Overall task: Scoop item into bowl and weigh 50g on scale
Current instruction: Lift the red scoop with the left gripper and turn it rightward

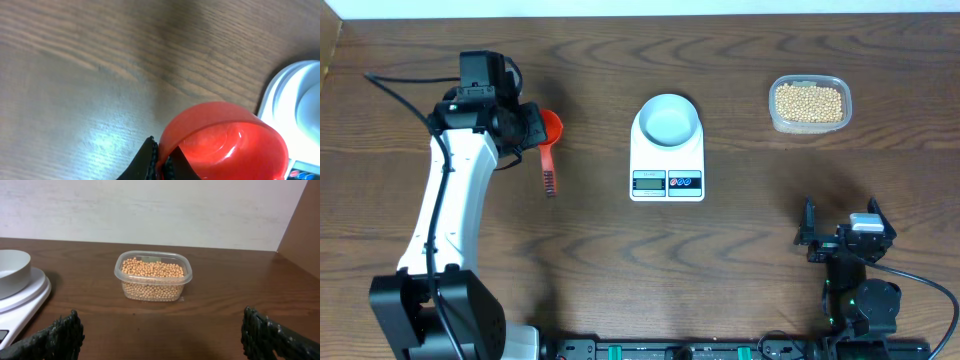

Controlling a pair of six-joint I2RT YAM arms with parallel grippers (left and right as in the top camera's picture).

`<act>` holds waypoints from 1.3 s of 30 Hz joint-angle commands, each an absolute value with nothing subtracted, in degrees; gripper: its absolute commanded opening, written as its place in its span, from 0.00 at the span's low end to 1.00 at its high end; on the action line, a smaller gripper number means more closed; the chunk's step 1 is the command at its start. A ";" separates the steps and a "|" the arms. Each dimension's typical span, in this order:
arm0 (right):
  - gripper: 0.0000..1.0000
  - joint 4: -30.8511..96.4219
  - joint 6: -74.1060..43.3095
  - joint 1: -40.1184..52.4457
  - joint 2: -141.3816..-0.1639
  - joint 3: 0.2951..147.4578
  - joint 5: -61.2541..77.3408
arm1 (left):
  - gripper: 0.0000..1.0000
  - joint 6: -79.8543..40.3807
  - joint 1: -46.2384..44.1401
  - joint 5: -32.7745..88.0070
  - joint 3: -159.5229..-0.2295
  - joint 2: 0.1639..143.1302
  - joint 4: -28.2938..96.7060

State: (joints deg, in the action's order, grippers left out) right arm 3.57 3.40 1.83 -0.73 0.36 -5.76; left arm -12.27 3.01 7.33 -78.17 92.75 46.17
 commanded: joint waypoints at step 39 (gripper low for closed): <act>0.99 3.79 3.92 1.54 -0.62 0.32 -5.63 | 0.07 -54.83 3.09 7.07 -78.35 91.42 56.80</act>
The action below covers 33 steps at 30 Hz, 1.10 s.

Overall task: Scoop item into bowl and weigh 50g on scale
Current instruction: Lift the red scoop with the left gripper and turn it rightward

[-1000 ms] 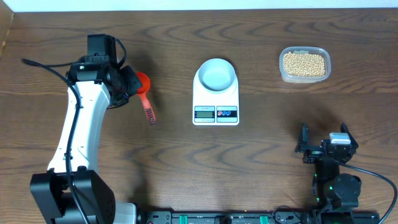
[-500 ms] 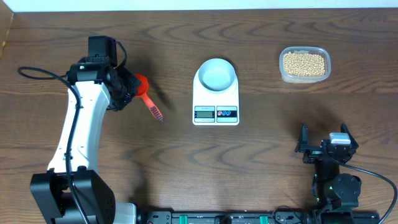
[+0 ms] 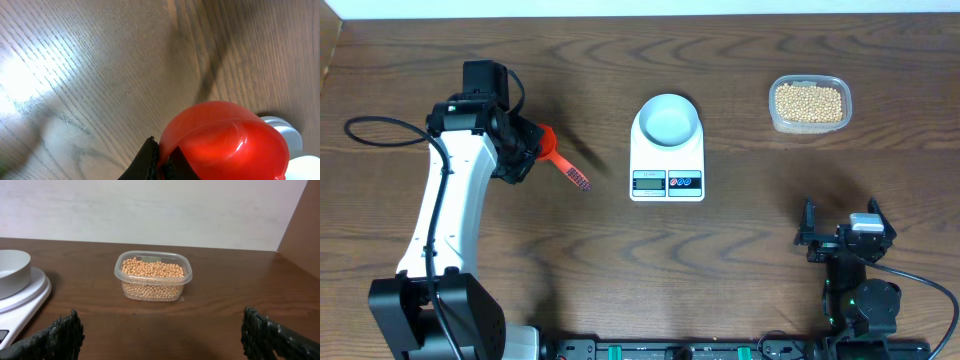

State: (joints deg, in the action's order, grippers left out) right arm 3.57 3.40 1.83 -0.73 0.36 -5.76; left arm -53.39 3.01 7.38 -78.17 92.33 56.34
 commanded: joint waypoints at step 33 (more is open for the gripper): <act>0.99 3.79 3.92 1.54 -0.64 0.32 -5.61 | 0.07 -69.10 3.03 17.56 -78.32 91.42 60.66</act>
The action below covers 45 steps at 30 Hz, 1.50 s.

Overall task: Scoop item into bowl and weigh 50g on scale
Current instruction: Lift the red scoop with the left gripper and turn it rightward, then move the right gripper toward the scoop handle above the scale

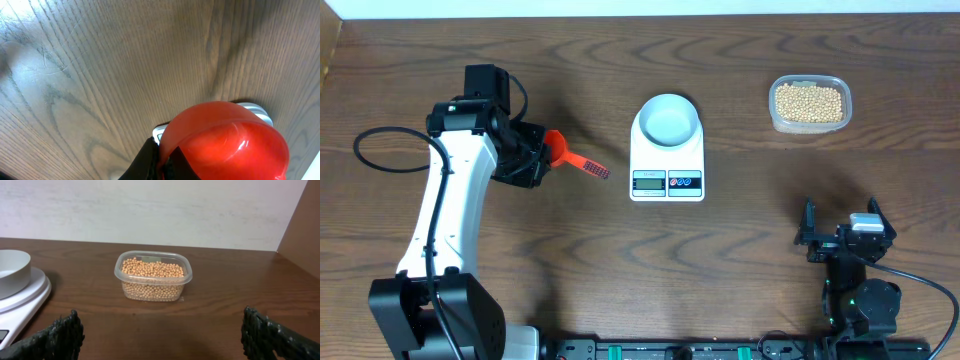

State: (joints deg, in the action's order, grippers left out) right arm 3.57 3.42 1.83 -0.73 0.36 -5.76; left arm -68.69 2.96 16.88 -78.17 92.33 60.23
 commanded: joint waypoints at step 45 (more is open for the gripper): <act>0.99 12.58 -36.03 1.61 -63.16 45.93 49.67 | 0.07 -69.78 3.05 17.56 -78.32 91.42 61.67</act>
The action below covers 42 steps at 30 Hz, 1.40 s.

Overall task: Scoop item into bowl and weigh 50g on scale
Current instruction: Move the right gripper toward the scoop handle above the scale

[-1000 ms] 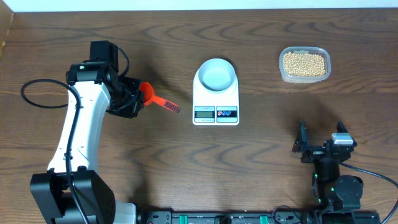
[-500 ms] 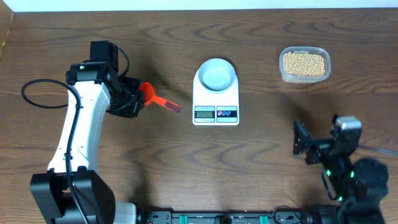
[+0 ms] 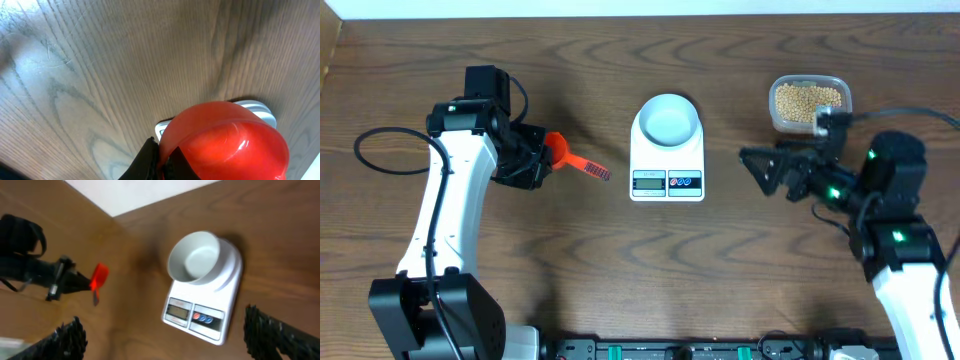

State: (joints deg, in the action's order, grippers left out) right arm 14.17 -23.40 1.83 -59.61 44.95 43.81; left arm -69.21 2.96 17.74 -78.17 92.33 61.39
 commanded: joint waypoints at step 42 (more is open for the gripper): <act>0.99 3.14 -39.16 17.98 -70.87 45.91 37.91 | 0.07 -75.50 -1.78 26.55 -78.32 91.42 61.60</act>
State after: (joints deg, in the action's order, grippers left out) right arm 4.43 -38.65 16.64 -70.87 44.95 38.06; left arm -72.71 0.40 25.50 -78.17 92.33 61.36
